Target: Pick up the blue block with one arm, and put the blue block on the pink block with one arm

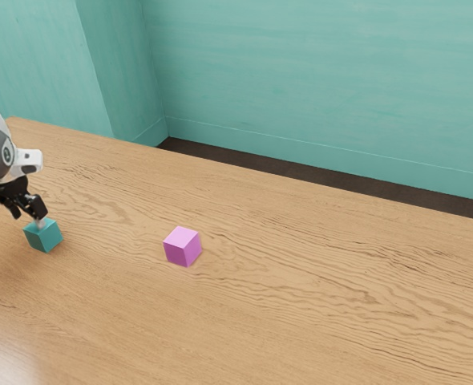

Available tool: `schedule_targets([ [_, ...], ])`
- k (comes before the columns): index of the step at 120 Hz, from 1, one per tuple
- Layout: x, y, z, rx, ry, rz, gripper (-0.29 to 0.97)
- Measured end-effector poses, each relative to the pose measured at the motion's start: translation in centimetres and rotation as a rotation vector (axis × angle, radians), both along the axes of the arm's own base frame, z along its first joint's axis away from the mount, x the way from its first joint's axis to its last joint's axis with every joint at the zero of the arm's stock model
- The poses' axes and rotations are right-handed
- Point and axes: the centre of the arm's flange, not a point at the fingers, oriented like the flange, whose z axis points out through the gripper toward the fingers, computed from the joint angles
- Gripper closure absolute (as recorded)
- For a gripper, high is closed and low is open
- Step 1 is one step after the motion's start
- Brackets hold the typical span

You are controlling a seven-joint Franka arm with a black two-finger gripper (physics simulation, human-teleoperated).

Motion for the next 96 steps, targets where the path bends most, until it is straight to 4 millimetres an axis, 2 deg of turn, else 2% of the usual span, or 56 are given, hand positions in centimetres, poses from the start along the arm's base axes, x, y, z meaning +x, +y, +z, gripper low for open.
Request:
schedule_targets([
  [43,1.3,0.2,-2.6,-0.019,0.009,-0.041,0.02],
  [96,2.4,0.2,-3.4,-0.056,0.046,-0.077,0.02],
])
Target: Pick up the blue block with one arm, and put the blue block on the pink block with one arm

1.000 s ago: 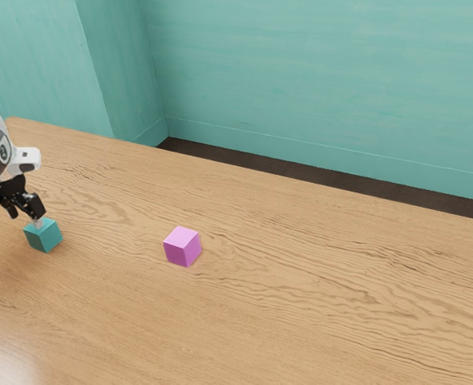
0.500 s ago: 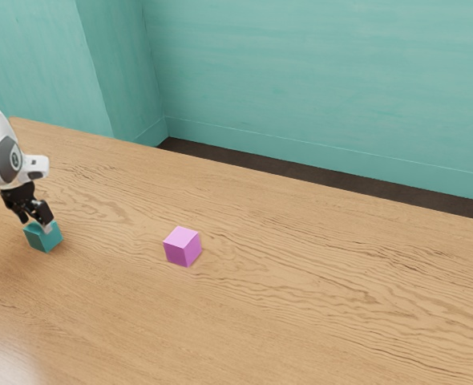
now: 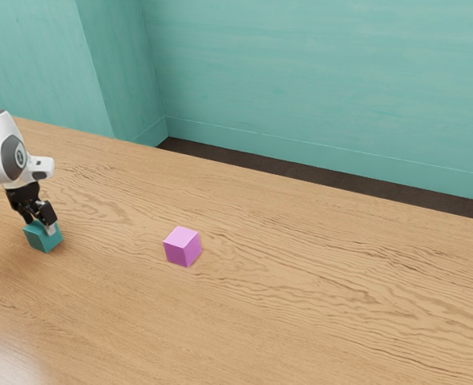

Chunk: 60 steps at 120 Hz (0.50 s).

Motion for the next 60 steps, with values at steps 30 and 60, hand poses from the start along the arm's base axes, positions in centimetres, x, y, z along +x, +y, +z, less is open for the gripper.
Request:
schedule_targets([
  [30,-0.8,-0.1,-0.8,-0.049,0.056,0.0,0.02],
  [60,-1.1,0.6,-1.3,-0.072,0.1,0.01,0.02],
])
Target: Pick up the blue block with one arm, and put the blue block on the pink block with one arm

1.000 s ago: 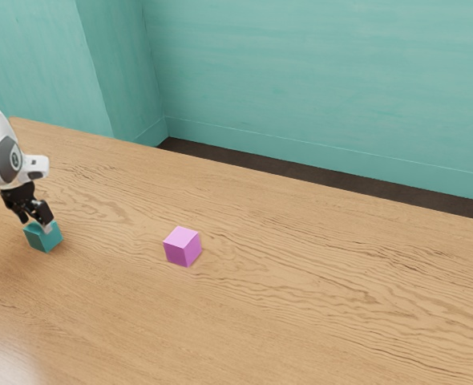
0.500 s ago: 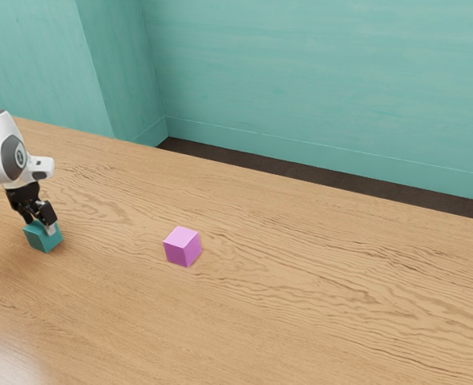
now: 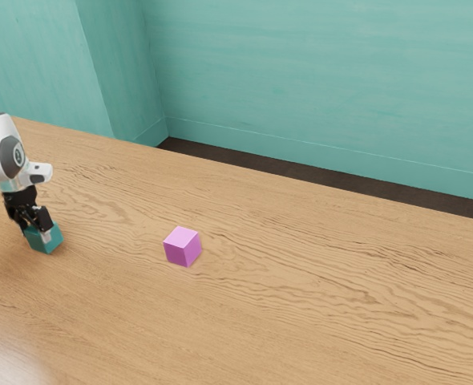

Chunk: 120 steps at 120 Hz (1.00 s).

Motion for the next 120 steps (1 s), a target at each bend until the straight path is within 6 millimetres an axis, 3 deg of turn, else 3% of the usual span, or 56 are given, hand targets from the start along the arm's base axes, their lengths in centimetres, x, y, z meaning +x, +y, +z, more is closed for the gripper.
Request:
schedule_targets([
  [31,2.2,0.5,-0.6,-0.011,0.062,-0.021,0.02],
  [78,1.9,0.2,-1.4,-0.037,0.138,-0.015,0.03],
  [120,1.9,-0.1,-1.5,-0.039,0.159,0.001,0.23],
])
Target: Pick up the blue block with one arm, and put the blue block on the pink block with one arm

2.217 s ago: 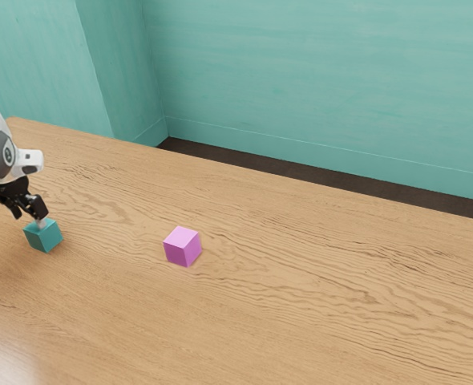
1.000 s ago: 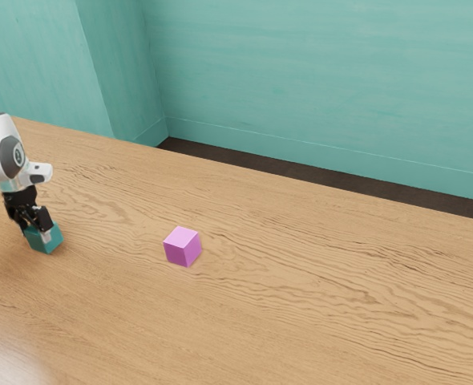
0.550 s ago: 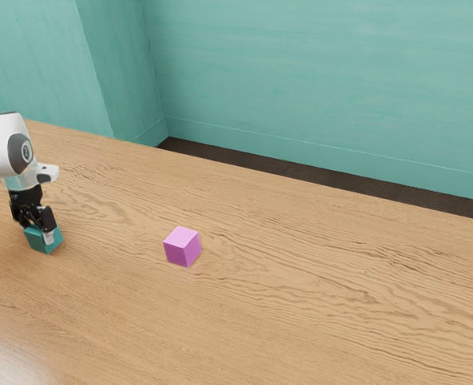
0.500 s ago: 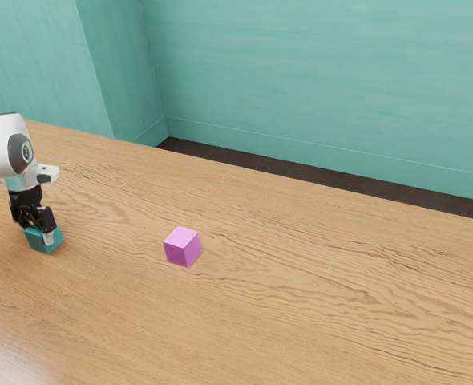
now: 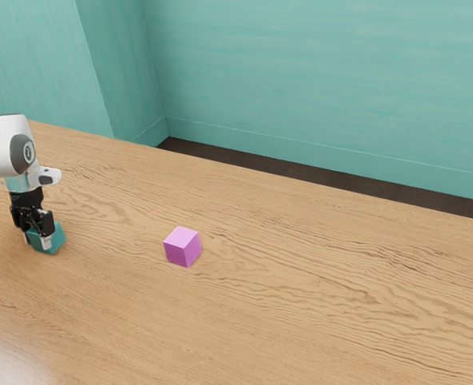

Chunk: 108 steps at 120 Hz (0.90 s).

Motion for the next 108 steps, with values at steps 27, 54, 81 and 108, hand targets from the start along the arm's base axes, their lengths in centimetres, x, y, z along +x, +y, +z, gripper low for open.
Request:
schedule_targets([
  [27,0.3,-0.1,0.5,0.009,-0.002,0.008,0.27],
  [54,1.7,-0.4,3.6,0.043,-0.03,-0.005,0.3],
  [81,5.1,-5.9,8.0,0.046,-0.075,-0.079,0.3],
  [108,9.4,-14.2,10.1,0.048,-0.076,-0.174,0.31],
])
